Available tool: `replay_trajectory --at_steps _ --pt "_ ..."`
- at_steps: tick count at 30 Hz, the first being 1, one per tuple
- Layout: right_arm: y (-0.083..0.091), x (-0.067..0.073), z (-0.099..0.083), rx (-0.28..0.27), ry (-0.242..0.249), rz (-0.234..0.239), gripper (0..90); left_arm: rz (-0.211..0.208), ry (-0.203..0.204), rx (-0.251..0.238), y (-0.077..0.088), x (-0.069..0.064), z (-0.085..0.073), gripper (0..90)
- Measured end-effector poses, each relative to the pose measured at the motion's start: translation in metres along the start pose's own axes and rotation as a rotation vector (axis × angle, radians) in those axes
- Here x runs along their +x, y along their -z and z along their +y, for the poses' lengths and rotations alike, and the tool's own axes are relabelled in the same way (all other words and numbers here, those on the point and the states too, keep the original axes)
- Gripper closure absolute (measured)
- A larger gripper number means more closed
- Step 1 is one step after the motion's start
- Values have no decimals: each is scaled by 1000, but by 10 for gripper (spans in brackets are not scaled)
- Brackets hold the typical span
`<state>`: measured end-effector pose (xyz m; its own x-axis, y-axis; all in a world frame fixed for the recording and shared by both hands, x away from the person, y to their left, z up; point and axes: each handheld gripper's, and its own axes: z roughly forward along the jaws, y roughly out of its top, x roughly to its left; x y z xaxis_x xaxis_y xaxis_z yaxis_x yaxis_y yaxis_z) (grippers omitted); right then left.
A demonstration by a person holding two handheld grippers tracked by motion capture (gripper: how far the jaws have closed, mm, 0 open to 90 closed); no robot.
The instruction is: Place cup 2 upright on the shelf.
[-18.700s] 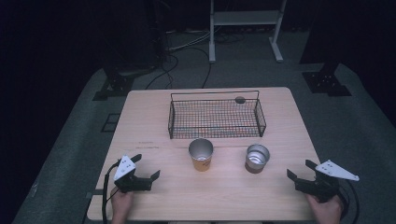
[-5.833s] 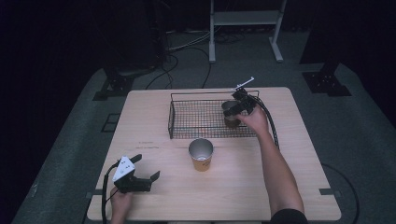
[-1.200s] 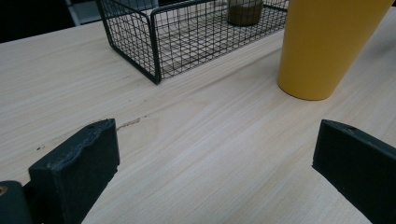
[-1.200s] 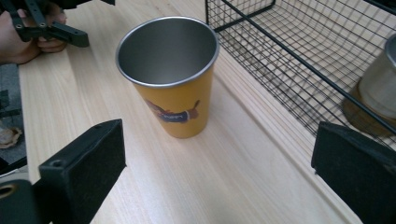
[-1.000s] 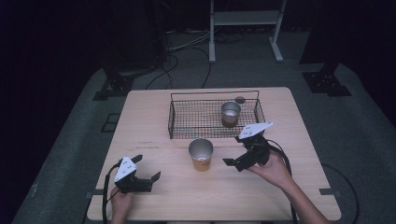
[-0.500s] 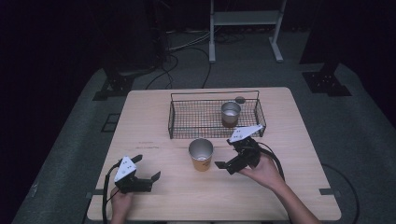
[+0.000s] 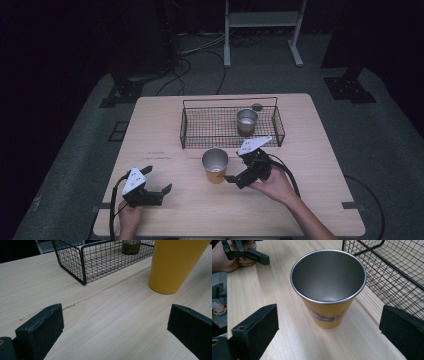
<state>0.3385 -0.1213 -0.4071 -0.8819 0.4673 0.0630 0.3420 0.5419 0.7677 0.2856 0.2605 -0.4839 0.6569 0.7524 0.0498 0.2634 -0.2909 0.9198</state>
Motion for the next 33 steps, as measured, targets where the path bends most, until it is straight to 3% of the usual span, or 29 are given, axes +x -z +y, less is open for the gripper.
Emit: replay_trajectory --at_steps 33 --pt "-30 5 3 47 13 -36 4 -1 2 -1 0 0 0 0"
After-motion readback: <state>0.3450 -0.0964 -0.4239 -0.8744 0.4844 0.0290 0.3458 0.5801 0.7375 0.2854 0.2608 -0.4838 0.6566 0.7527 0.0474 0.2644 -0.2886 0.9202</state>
